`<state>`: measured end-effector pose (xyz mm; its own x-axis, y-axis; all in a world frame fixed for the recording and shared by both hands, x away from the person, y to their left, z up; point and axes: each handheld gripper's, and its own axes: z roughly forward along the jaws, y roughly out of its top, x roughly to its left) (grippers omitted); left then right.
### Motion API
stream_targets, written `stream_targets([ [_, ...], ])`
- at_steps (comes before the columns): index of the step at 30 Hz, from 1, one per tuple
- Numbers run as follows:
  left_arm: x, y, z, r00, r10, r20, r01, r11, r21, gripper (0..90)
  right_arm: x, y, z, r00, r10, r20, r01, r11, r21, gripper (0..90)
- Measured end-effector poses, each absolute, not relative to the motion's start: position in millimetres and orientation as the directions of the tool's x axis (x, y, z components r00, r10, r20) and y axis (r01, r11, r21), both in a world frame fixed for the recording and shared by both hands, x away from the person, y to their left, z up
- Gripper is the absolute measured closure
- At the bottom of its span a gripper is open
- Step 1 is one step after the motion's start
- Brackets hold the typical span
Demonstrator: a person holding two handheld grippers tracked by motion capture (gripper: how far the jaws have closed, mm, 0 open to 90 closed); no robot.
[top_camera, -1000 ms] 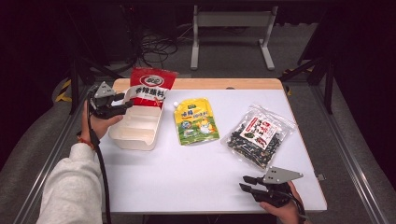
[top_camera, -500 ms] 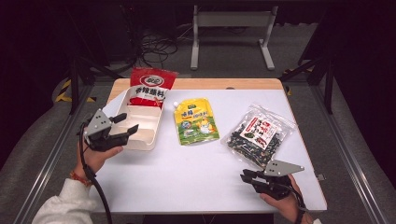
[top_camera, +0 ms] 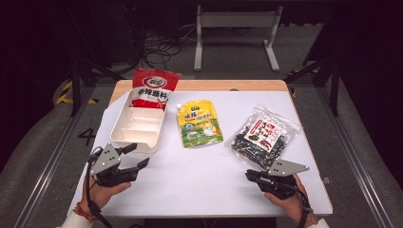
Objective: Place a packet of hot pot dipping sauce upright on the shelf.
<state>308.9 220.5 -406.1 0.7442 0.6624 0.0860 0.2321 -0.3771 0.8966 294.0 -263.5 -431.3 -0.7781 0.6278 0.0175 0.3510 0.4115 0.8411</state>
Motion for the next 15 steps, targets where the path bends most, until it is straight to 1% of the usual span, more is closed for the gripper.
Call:
stream_targets([
  [2,306.3,218.6,-410.3,0.746,0.660,0.086,0.241,-0.389,0.889,34.4,294.1,-264.1,-431.1,-0.776,0.630,0.018,0.352,0.409,0.842,82.5],
  [3,303.1,216.3,-418.5,0.753,0.655,0.062,0.265,-0.389,0.882,33.9,294.2,-265.4,-430.3,-0.772,0.636,0.008,0.349,0.413,0.841,82.4],
  [8,295.6,209.5,-433.1,0.764,0.643,0.051,0.287,-0.410,0.866,30.7,295.6,-273.2,-425.4,-0.740,0.671,-0.036,0.337,0.416,0.845,79.8],
  [10,293.8,204.5,-438.2,0.779,0.624,0.064,0.283,-0.440,0.852,30.2,298.2,-284.4,-422.1,-0.697,0.714,-0.070,0.336,0.411,0.847,77.8],
  [13,295.8,200.4,-442.6,0.790,0.608,0.077,0.278,-0.468,0.839,29.3,303.3,-307.9,-417.6,-0.613,0.788,-0.061,0.366,0.352,0.862,74.8],
  [14,298.1,200.7,-444.0,0.795,0.602,0.073,0.278,-0.468,0.839,28.9,305.3,-315.5,-416.9,-0.589,0.806,-0.059,0.373,0.336,0.865,73.1],
  [15,299.1,200.9,-444.9,0.793,0.605,0.072,0.279,-0.467,0.839,28.7,308.6,-325.0,-416.9,-0.550,0.834,-0.036,0.393,0.297,0.870,69.7],
])
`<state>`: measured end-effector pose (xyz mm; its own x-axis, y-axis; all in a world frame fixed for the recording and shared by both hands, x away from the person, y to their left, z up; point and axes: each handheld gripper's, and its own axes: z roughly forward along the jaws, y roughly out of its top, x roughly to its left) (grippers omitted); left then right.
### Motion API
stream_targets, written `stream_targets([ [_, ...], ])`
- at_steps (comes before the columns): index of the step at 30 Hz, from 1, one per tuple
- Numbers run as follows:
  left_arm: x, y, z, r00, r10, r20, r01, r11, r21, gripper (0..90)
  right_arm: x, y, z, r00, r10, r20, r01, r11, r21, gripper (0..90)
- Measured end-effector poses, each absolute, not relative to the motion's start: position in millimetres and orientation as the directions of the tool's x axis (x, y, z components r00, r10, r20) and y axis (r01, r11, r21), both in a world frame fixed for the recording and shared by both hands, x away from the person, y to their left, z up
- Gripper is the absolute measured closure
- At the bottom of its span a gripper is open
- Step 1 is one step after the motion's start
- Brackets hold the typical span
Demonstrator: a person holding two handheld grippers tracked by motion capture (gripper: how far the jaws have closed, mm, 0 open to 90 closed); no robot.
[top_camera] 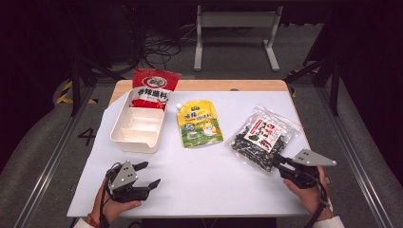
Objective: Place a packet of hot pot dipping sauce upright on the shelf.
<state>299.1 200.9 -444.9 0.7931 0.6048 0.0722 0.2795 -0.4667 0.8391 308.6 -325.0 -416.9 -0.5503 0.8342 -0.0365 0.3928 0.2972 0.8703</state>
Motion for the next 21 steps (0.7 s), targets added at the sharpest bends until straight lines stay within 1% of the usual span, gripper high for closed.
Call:
stream_targets([
  [1,299.1,200.9,-444.9,0.793,0.605,0.072,0.279,-0.467,0.839,28.6,310.8,-330.3,-417.1,-0.521,0.853,-0.019,0.410,0.270,0.871,68.8],
  [3,303.5,201.4,-447.8,0.788,0.611,0.074,0.288,-0.472,0.833,28.2,316.6,-344.0,-417.5,-0.467,0.884,0.005,0.439,0.227,0.869,63.5],
  [5,303.8,201.4,-448.9,0.787,0.611,0.084,0.284,-0.481,0.830,27.8,322.4,-353.4,-422.2,-0.416,0.907,0.064,0.482,0.161,0.861,59.4],
  [6,304.2,201.9,-449.1,0.790,0.607,0.090,0.281,-0.488,0.827,27.6,325.0,-356.3,-426.1,-0.406,0.910,0.087,0.501,0.142,0.854,57.5],
  [7,304.2,201.9,-449.1,0.790,0.607,0.090,0.281,-0.488,0.827,27.7,325.0,-356.3,-426.1,-0.406,0.910,0.087,0.501,0.142,0.854,57.5],
  [8,304.9,203.1,-449.4,0.790,0.607,0.088,0.286,-0.491,0.823,27.7,327.3,-357.2,-429.9,-0.405,0.909,0.102,0.521,0.138,0.843,55.3],
  [9,305.3,204.8,-449.7,0.786,0.612,0.084,0.293,-0.489,0.821,29.4,329.1,-356.6,-433.8,-0.399,0.910,0.110,0.544,0.139,0.827,52.9],
  [10,305.9,210.2,-449.9,0.785,0.616,0.070,0.306,-0.483,0.820,32.3,331.5,-353.8,-438.5,-0.410,0.903,0.125,0.570,0.146,0.809,48.2],
  [11,306.3,213.3,-449.7,0.778,0.624,0.071,0.312,-0.483,0.818,35.4,332.4,-352.1,-439.9,-0.413,0.903,0.120,0.570,0.154,0.807,45.7],
  [13,307.4,216.5,-449.8,0.765,0.640,0.068,0.326,-0.477,0.816,38.0,335.0,-349.6,-442.1,-0.409,0.905,0.117,0.583,0.160,0.797,40.2],
  [14,310.0,223.8,-450.3,0.745,0.665,0.044,0.360,-0.457,0.813,39.3,336.7,-349.0,-443.7,-0.407,0.905,0.125,0.592,0.157,0.791,37.1],
  [16,310.9,227.0,-450.5,0.738,0.673,0.040,0.369,-0.452,0.812,43.5,340.5,-348.5,-447.0,-0.395,0.909,0.130,0.609,0.153,0.778,32.3],
  [17,312.1,229.8,-450.8,0.726,0.686,0.036,0.380,-0.445,0.811,43.5,340.5,-348.5,-447.0,-0.395,0.909,0.130,0.609,0.153,0.778,32.3],
  [18,313.5,232.4,-451.5,0.720,0.694,0.018,0.395,-0.431,0.811,44.1,342.4,-349.3,-447.8,-0.391,0.910,0.140,0.614,0.145,0.776,29.7],
  [19,315.4,235.8,-452.8,0.719,0.695,-0.003,0.405,-0.416,0.815,48.5,347.9,-352.1,-447.9,-0.375,0.913,0.160,0.625,0.121,0.771,25.9],
  [20,315.4,235.8,-452.8,0.719,0.695,-0.003,0.405,-0.416,0.815,50.8,351.0,-353.8,-447.9,-0.366,0.916,0.164,0.623,0.110,0.774,24.8],
  [21,316.5,236.8,-453.0,0.718,0.696,-0.005,0.408,-0.415,0.813,51.1,354.2,-355.4,-448.0,-0.356,0.918,0.176,0.622,0.092,0.778,22.9],
])
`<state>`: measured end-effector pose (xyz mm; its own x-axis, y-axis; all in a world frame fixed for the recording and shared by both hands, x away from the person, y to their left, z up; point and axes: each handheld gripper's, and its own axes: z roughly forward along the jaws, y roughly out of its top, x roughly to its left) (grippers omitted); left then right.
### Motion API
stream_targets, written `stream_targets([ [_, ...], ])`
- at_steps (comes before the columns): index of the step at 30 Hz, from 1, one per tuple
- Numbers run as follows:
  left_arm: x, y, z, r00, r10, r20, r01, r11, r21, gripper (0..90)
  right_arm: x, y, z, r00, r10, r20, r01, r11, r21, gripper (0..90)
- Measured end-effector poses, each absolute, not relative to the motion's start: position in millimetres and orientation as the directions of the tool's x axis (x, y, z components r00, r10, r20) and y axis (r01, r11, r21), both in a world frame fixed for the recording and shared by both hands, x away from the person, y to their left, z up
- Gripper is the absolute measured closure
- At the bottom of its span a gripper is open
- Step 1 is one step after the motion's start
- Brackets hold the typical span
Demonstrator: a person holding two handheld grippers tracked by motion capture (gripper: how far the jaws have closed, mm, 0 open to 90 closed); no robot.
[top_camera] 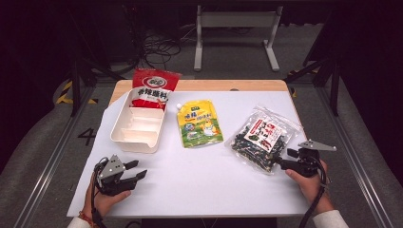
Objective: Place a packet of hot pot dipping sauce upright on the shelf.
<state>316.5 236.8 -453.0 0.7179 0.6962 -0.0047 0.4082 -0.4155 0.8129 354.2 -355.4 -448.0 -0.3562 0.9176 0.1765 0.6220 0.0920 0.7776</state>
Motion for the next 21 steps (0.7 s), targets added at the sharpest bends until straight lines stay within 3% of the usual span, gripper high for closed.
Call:
stream_targets([
  [2,318.1,237.4,-453.2,0.726,0.688,-0.002,0.404,-0.424,0.810,50.1,362.3,-357.2,-449.8,-0.319,0.927,0.195,0.641,0.060,0.765,15.9],
  [10,313.2,224.3,-452.2,0.769,0.639,0.010,0.368,-0.455,0.811,46.3,381.6,-354.0,-452.8,-0.307,0.918,0.251,0.683,0.029,0.730,6.6],
  [15,310.4,214.0,-452.6,0.800,0.600,0.025,0.343,-0.491,0.800,45.7,386.7,-351.4,-452.0,-0.352,0.892,0.283,0.688,0.043,0.724,21.4],
  [21,309.2,202.4,-452.0,0.829,0.558,0.024,0.319,-0.508,0.800,45.2,388.5,-349.0,-454.5,-0.428,0.819,0.383,0.703,0.036,0.710,48.4],
])
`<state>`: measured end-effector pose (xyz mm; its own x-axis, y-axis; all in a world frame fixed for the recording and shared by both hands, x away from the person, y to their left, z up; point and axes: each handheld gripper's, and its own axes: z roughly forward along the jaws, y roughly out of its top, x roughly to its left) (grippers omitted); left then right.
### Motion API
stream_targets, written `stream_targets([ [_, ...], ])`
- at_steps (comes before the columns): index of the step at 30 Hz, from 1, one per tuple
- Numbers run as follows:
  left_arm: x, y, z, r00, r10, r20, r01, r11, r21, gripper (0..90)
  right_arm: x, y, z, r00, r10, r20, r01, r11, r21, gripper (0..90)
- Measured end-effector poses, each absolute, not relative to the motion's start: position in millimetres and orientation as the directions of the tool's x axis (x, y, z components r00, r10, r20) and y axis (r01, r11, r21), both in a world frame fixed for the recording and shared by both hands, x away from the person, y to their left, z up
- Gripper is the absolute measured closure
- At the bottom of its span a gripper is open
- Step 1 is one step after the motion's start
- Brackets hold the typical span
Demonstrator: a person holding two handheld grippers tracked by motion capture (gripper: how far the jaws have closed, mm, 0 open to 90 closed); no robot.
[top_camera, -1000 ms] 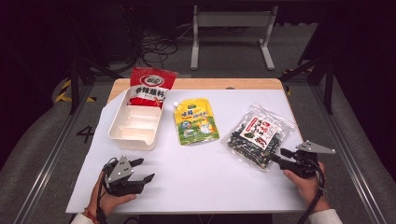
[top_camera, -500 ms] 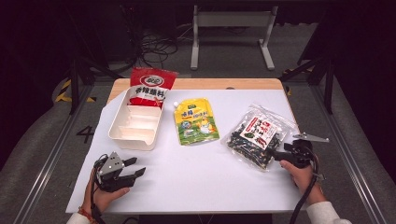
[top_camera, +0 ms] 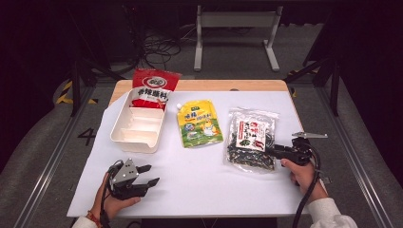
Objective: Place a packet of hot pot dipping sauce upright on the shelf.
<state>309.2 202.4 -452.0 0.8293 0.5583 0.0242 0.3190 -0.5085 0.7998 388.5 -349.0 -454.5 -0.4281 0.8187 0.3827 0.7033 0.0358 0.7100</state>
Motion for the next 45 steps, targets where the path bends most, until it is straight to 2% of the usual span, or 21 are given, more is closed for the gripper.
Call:
stream_targets([
  [2,308.4,198.9,-452.8,0.835,0.549,0.024,0.316,-0.515,0.797,44.5,386.5,-347.8,-454.1,-0.453,0.805,0.383,0.699,0.054,0.713,54.6],
  [12,316.7,176.7,-450.5,0.868,0.495,-0.031,0.312,-0.496,0.810,39.7,379.2,-340.1,-451.7,-0.520,0.775,0.359,0.678,0.119,0.726,69.0],
  [14,322.7,159.9,-449.5,0.887,0.455,-0.072,0.317,-0.490,0.812,32.6,373.4,-336.8,-450.7,-0.543,0.768,0.339,0.662,0.143,0.736,73.1],
  [16,328.5,145.9,-449.5,0.893,0.438,-0.105,0.333,-0.484,0.809,30.2,369.9,-336.7,-450.6,-0.550,0.765,0.335,0.658,0.150,0.737,74.4],
  [19,336.1,130.6,-450.2,0.901,0.411,-0.139,0.344,-0.483,0.805,26.1,366.2,-337.6,-451.3,-0.554,0.761,0.339,0.656,0.148,0.740,75.8],
  [22,355.0,99.4,-451.8,0.901,0.376,-0.217,0.386,-0.466,0.796,23.9,363.9,-337.5,-452.4,-0.562,0.752,0.344,0.654,0.150,0.742,76.3],
  [25,364.9,83.5,-452.8,0.902,0.369,-0.225,0.392,-0.477,0.787,22.2,363.0,-336.8,-452.6,-0.568,0.749,0.342,0.651,0.155,0.743,76.4],
  [31,393.3,42.1,-459.0,0.886,0.337,-0.319,0.451,-0.465,0.762,16.2,356.9,-331.0,-453.6,-0.602,0.725,0.335,0.637,0.182,0.749,76.4],
  [37,407.5,29.5,-459.2,0.872,0.349,-0.345,0.481,-0.473,0.738,15.3,352.1,-324.9,-454.0,-0.628,0.710,0.319,0.618,0.207,0.758,76.2],
  [42,416.9,28.8,-467.2,0.846,0.354,-0.399,0.529,-0.453,0.718,14.3,349.0,-317.6,-454.0,-0.661,0.691,0.293,0.592,0.240,0.769,75.8],
  [45,419.2,27.9,-468.0,0.843,0.349,-0.409,0.532,-0.438,0.725,17.6,347.4,-311.6,-454.6,-0.698,0.655,0.289,0.571,0.266,0.777,75.7],
])
